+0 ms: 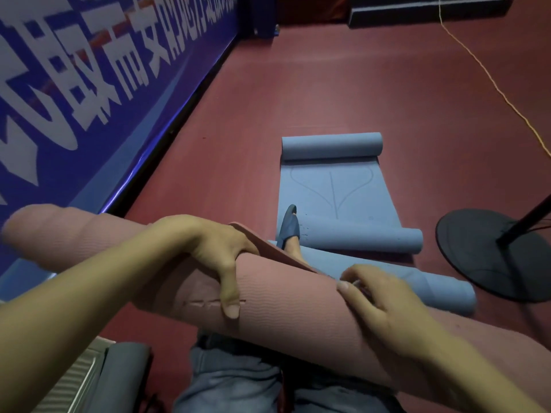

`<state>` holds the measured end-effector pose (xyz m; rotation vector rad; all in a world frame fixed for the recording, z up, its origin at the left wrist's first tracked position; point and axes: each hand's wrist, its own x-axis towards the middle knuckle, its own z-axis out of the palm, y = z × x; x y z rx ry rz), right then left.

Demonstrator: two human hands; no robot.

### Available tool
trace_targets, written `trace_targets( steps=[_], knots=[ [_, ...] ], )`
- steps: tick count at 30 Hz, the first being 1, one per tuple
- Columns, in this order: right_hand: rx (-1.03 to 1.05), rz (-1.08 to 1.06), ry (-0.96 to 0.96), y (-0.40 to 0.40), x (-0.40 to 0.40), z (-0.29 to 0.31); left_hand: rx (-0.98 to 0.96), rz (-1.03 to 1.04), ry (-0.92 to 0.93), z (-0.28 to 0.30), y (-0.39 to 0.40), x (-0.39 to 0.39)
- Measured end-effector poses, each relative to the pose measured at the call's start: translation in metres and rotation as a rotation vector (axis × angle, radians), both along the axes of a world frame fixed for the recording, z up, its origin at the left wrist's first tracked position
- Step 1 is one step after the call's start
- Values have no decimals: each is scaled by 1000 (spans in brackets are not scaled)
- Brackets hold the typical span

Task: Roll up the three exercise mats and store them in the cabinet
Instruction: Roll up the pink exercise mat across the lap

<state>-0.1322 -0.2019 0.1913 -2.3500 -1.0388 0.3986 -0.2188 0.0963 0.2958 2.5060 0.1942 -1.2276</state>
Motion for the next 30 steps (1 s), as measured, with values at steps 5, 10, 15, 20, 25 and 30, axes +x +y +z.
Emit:
trace_targets(
  steps=[5, 10, 15, 20, 25, 30],
  knots=[
    [-23, 63, -277, 2, -11, -17, 115, 45, -251, -2, 6, 15],
    [-175, 123, -150, 4, 10, -25, 365, -191, -776, -12, -3, 22],
    [33, -32, -93, 0, 13, -23, 211, -171, -1481, -71, -36, -19],
    [193, -149, -93, -7, -3, -24, 145, 684, -933, -135, -52, -88],
    [286, -168, -131, -1, -16, -1, -377, 1043, -840, -117, -39, -76],
    [417, -76, -148, 29, 0, 62, -736, 874, -1162, -49, -25, -61]
  ],
)
